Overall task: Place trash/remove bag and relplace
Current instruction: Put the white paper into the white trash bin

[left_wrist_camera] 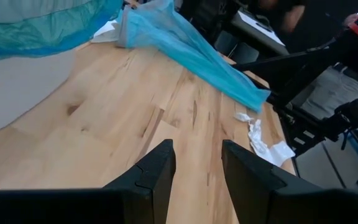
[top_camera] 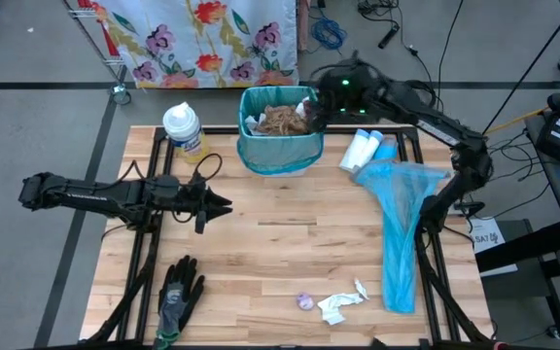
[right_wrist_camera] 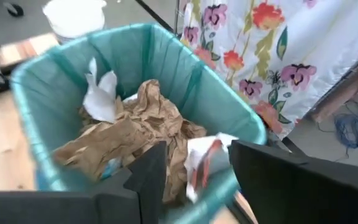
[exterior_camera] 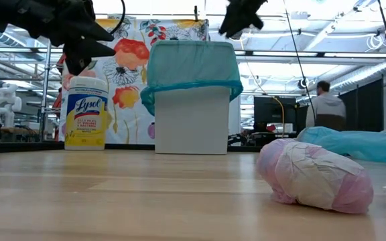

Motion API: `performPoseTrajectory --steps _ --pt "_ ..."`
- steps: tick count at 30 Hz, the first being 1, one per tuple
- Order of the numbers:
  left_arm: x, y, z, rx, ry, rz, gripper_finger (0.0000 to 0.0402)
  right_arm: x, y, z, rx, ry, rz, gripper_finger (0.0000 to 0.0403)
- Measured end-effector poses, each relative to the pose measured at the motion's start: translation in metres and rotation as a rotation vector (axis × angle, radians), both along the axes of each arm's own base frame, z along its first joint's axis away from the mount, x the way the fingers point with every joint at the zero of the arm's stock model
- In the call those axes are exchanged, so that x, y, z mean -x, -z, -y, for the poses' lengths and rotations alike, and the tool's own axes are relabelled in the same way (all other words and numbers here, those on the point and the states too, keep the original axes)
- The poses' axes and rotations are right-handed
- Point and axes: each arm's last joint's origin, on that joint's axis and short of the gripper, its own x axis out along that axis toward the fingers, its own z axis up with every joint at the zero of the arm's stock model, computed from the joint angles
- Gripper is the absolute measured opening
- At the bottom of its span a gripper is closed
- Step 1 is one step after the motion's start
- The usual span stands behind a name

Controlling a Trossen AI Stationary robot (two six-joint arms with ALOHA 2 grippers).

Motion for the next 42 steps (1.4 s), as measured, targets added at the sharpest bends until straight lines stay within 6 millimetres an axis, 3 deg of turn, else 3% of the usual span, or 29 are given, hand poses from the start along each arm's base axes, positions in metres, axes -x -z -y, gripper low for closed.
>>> performPoseTrajectory --steps 4,8,16,23,30,38,42 --pt "0.0 0.0 0.0 0.0 0.0 0.002 0.0136 0.025 -0.014 -0.023 -0.108 0.052 0.036 0.0176" --pt "0.0 0.0 0.0 0.0 0.0 0.001 0.0136 0.041 -0.012 -0.051 -0.26 0.094 -0.023 0.0174" --pt "0.0 0.0 0.0 0.003 0.008 0.001 0.0136 0.029 0.003 -0.128 -0.366 0.16 -0.06 0.0174" --pt "0.0 0.0 0.003 0.034 0.11 -0.005 0.0136 0.024 0.043 -0.199 -0.495 0.278 -0.037 0.0174" --pt "0.001 0.003 0.004 0.04 0.122 -0.038 0.0136 0.04 0.095 -0.257 -0.661 0.454 -0.049 0.0174" --pt "0.003 0.008 0.004 0.046 0.133 -0.088 0.0136 0.071 0.15 -0.305 -0.869 0.657 -0.144 0.0174" --pt "0.003 0.008 0.004 0.046 0.134 -0.086 0.0136 0.075 0.185 -0.319 -0.952 0.687 -0.24 0.0174"
